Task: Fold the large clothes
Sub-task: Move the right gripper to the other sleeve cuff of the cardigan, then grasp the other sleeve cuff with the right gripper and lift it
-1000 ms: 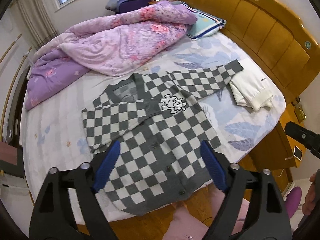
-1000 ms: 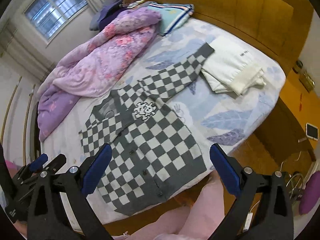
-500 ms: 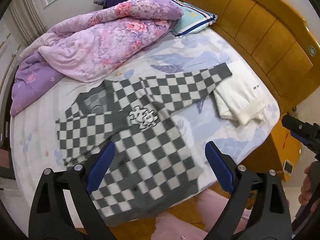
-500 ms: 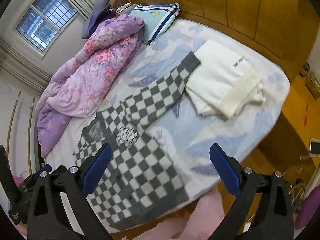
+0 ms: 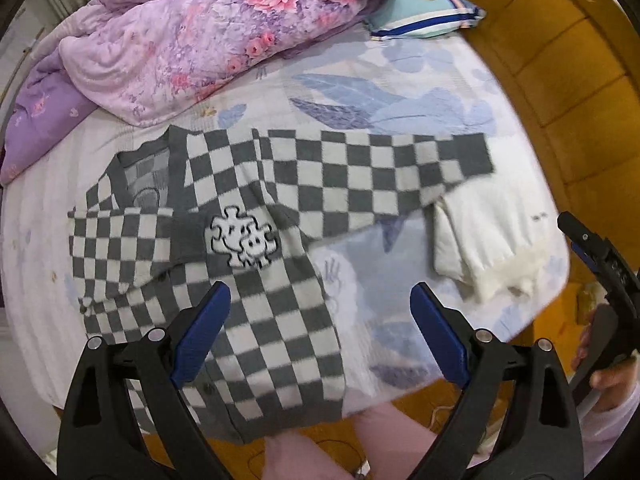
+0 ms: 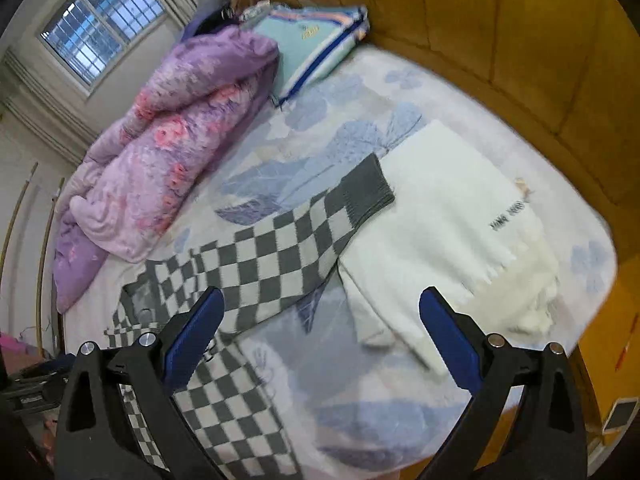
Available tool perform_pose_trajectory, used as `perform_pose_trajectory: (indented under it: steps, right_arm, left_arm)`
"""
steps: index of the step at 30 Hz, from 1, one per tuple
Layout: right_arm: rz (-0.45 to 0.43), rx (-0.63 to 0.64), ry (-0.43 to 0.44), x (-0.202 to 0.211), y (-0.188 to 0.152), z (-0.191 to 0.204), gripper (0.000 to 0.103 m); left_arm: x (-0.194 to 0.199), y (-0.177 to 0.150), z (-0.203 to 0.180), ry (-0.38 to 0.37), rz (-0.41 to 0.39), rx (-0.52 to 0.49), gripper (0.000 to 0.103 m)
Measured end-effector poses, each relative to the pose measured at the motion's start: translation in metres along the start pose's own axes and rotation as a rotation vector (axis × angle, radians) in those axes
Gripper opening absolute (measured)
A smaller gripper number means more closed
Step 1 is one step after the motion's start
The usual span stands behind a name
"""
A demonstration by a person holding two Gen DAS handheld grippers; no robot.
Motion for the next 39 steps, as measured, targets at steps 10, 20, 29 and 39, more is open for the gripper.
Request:
perform_pose_trajectory:
  steps: [10,20,29,39]
  right_arm:
    - [0.070,-0.025,-0.071,-0.142,0.055,-0.034,0.087]
    - [0.034,-0.125,0.059,-0.212,0.081,-0.048,0.078]
    - [0.006,-0.043,0.011,-0.222,0.094,-0.021,0.009]
    - [-0.181,0.097,0.142,-0.128,0.110,0.056,0.009]
  left_arm:
    - [-0.098,0.049,0.028,0.071,0.010,0.079,0.092]
    - [-0.157,0.034,0.069,0.131,0.096,0.185,0.073]
    - [-0.206,0.016,0.098,0.082,0.112,0.239,0.019]
    - [-0.308,0.024,0.112,0.003,0.090,0.233,0.008]
Point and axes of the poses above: each gripper's, at about its wrist camera, not at the fingertips, and x roughly against the way its jaws point, z to its left, y to its top, the point moved 1 cm from there along -x, roughly the way its jaws point, and after that the axes turned 14 degrees about -x, right-handed, at the moved point
